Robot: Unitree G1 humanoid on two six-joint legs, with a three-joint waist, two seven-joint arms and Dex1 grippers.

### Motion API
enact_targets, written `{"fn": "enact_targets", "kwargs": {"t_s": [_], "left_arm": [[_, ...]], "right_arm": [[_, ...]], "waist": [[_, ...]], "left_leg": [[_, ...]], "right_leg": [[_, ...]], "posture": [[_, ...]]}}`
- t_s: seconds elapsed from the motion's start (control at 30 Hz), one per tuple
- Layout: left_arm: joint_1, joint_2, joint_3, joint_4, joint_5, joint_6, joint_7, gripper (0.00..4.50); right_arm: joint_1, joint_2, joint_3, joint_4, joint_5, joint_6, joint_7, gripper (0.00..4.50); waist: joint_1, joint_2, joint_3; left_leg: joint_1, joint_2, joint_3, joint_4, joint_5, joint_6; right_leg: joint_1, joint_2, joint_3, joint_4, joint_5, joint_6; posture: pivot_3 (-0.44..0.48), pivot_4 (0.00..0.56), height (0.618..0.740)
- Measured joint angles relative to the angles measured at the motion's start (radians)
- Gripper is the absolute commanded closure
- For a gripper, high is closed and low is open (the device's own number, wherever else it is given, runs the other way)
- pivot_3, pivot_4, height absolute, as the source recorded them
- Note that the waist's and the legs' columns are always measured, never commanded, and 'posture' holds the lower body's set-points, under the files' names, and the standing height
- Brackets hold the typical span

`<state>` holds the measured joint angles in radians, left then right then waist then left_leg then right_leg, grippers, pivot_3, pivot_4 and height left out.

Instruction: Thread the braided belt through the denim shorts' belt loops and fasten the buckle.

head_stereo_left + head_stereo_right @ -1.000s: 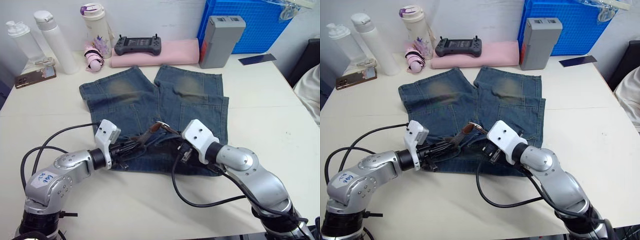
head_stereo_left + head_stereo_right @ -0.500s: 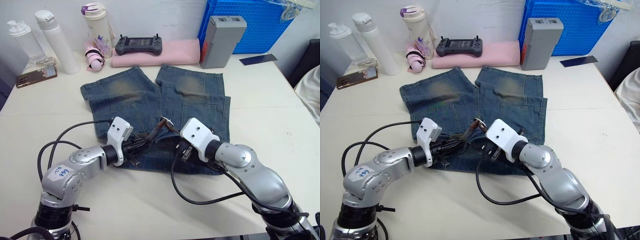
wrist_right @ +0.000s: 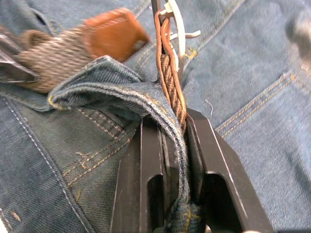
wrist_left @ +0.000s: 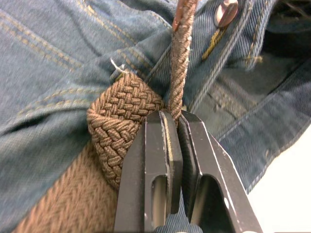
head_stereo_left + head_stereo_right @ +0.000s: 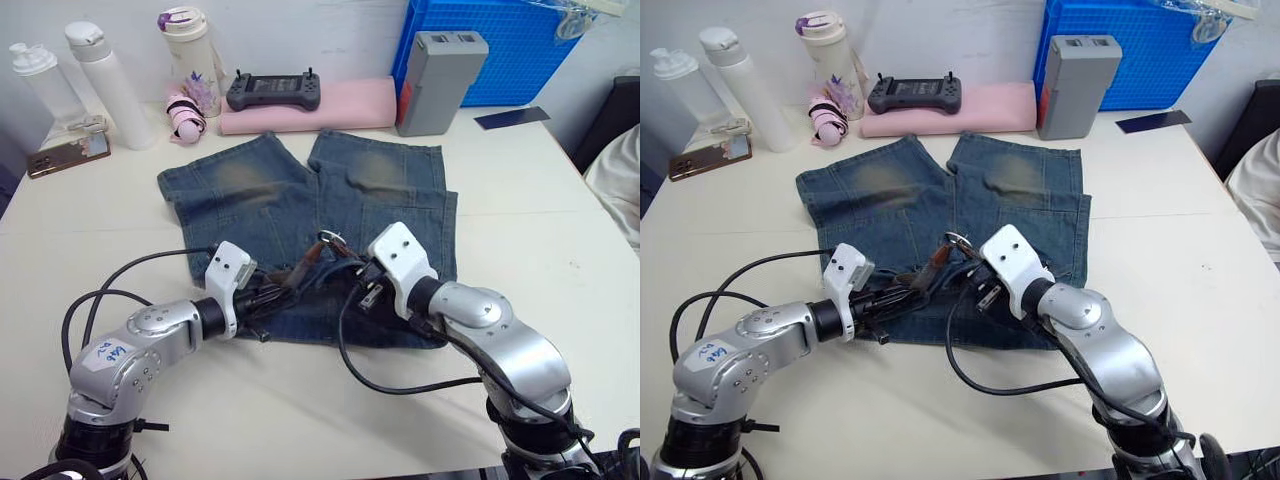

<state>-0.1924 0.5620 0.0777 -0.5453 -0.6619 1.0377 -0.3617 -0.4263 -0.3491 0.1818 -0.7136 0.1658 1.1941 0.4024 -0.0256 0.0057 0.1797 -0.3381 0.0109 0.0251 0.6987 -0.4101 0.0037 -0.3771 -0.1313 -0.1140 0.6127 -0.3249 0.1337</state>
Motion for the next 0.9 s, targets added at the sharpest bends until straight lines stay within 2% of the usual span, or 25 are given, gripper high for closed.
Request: {"fn": "enact_targets", "kwargs": {"t_s": [0.23,0.9], "left_arm": [[-0.045,-0.016,0.004,0.003,0.0,0.056,0.042,4.5],[-0.147,0.0,-0.05,-0.03,0.024,0.155,0.087,4.5]], "right_arm": [[-0.008,-0.014,-0.015,0.002,0.027,0.028,-0.007,4.45],[-0.074,-0.168,0.105,-0.026,0.011,0.0,-0.03,4.45]], "waist": [[0.001,0.0,0.0],[0.002,0.0,0.0]], "left_leg": [[0.0,0.0,0.0,0.0,0.0,0.0],[0.0,-0.001,0.0,0.0,0.0,0.0]], "right_leg": [[0.0,0.0,0.0,0.0,0.0,0.0],[0.0,0.0,0.0,0.0,0.0,0.0]], "posture": [[0.0,0.15,0.74],[0.0,0.15,0.74]]}}
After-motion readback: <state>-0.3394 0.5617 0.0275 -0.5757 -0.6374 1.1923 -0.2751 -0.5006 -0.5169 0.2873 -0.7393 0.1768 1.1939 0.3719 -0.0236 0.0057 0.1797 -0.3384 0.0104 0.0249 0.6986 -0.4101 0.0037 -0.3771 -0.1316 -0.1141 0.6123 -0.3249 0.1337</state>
